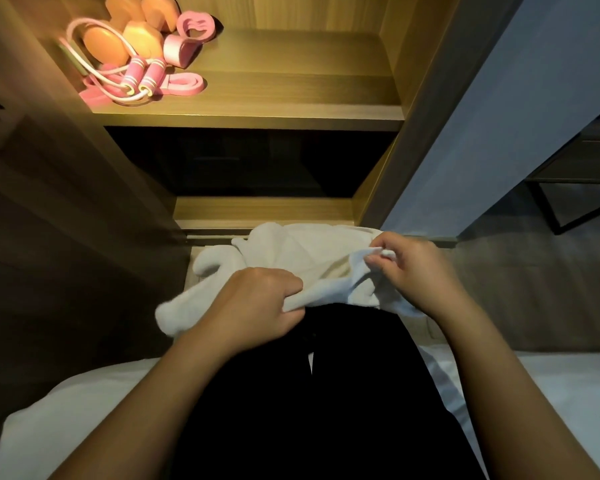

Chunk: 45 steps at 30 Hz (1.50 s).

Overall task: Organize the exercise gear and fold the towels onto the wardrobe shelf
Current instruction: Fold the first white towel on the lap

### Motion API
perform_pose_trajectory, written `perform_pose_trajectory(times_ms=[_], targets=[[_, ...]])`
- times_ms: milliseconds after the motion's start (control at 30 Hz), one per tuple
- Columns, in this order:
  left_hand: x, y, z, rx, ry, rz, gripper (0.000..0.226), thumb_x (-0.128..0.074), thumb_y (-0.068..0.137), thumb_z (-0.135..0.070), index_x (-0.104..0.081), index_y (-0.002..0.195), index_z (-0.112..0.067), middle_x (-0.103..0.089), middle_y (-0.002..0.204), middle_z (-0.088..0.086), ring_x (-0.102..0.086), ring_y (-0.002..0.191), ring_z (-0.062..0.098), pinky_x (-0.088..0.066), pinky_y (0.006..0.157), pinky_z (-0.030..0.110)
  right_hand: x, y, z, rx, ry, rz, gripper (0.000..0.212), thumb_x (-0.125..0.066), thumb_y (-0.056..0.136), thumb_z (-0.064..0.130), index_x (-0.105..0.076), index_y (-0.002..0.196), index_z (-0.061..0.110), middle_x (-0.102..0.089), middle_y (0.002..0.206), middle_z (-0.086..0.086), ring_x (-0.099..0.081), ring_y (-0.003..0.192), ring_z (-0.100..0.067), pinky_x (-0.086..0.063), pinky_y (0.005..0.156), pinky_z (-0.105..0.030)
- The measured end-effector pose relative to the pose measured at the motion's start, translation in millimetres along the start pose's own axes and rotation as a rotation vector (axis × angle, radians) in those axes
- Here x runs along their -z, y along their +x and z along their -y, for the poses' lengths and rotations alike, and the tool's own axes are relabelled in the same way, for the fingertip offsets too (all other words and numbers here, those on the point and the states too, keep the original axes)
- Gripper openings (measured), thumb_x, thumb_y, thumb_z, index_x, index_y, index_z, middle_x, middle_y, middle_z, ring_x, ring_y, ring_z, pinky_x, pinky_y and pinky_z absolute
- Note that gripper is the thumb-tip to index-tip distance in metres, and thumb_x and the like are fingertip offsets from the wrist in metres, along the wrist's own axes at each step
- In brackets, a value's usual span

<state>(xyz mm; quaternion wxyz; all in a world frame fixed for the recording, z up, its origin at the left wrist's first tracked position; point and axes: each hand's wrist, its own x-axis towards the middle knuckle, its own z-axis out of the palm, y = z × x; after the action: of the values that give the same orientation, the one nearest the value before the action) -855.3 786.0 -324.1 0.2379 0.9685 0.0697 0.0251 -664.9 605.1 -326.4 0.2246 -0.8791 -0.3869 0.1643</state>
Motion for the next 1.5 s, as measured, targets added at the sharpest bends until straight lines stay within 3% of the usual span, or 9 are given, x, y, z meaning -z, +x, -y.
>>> perform_pose_trajectory(times_ms=[133,267,367,533,767,1033,1233,1367,1500], targets=[[-34,5,-5,0.21,0.137,0.241,0.018,-0.053,0.089,-0.034,-0.063,0.087,-0.019,-0.067,0.091,-0.001,-0.061,0.088,0.024,-0.048,0.074,0.033,-5,-13,16,0.123,0.131,0.148,0.044,-0.062,0.087,0.042,-0.051,0.129,0.046,-0.065,0.11,0.015,-0.062,0.093,-0.01,-0.054,0.082,-0.037],[-51,4,-3,0.288,0.017,0.17,0.02,-0.056,0.092,-0.034,-0.065,0.096,-0.017,-0.067,0.092,0.0,-0.062,0.085,0.022,-0.052,0.078,0.038,-27,-11,35,0.187,-0.038,0.401,0.063,-0.063,0.087,0.04,-0.033,0.141,0.054,-0.062,0.122,0.014,-0.058,0.101,-0.009,-0.051,0.086,-0.029],[-54,-3,0,0.306,-0.084,0.094,0.024,-0.059,0.092,-0.037,-0.064,0.098,-0.014,-0.066,0.095,0.0,-0.061,0.085,0.018,-0.052,0.08,0.037,-36,-4,35,0.172,-0.069,0.406,0.07,-0.063,0.088,0.039,-0.024,0.143,0.057,-0.059,0.13,0.012,-0.057,0.102,-0.012,-0.051,0.083,-0.026],[-57,-17,6,0.249,-0.203,0.073,0.022,-0.067,0.086,-0.034,-0.058,0.098,-0.017,-0.057,0.094,-0.006,-0.055,0.085,0.012,-0.05,0.079,0.031,-48,-2,32,0.21,-0.16,0.461,0.078,-0.062,0.084,0.04,-0.012,0.14,0.062,-0.058,0.104,0.012,-0.049,0.075,-0.005,-0.04,0.061,-0.022],[-53,-35,6,0.134,-0.186,0.053,0.021,-0.066,0.087,-0.033,-0.061,0.098,-0.016,-0.055,0.095,-0.004,-0.048,0.079,0.007,-0.048,0.071,0.027,-62,1,41,0.295,-0.237,0.517,0.084,-0.06,0.086,0.034,-0.005,0.143,0.062,-0.055,0.091,0.009,-0.043,0.068,-0.004,-0.033,0.055,-0.021],[-44,-45,7,0.028,0.008,0.035,0.03,-0.057,0.09,-0.044,-0.062,0.109,-0.021,-0.062,0.103,-0.004,-0.054,0.095,0.014,-0.043,0.088,0.032,-67,3,39,0.287,-0.234,0.559,0.052,-0.061,0.086,0.034,-0.042,0.132,0.047,-0.06,0.114,0.016,-0.044,0.083,-0.006,-0.031,0.061,-0.019],[-11,-67,41,0.183,0.043,0.017,0.037,-0.048,0.088,-0.062,-0.062,0.099,-0.03,-0.062,0.097,-0.018,-0.052,0.086,0.001,-0.031,0.081,0.015,-68,5,36,0.26,-0.185,0.572,0.052,-0.062,0.083,0.034,-0.047,0.13,0.048,-0.055,0.104,0.023,-0.043,0.073,0.006,-0.03,0.06,-0.015],[-8,-80,52,0.28,-0.066,0.006,0.028,-0.045,0.095,-0.046,-0.065,0.096,-0.027,-0.068,0.085,-0.011,-0.056,0.075,0.001,-0.034,0.064,0.01,-70,4,35,0.251,-0.182,0.565,0.051,-0.062,0.082,0.034,-0.048,0.128,0.05,-0.056,0.102,0.025,-0.043,0.074,0.008,-0.032,0.062,-0.015],[-17,-84,58,0.316,-0.118,-0.029,0.012,-0.055,0.096,-0.031,-0.063,0.104,-0.026,-0.065,0.088,-0.013,-0.055,0.08,0.001,-0.041,0.07,0.016,-67,3,35,0.248,-0.182,0.575,0.05,-0.062,0.083,0.033,-0.049,0.129,0.049,-0.056,0.103,0.026,-0.045,0.074,0.008,-0.036,0.065,-0.016]])
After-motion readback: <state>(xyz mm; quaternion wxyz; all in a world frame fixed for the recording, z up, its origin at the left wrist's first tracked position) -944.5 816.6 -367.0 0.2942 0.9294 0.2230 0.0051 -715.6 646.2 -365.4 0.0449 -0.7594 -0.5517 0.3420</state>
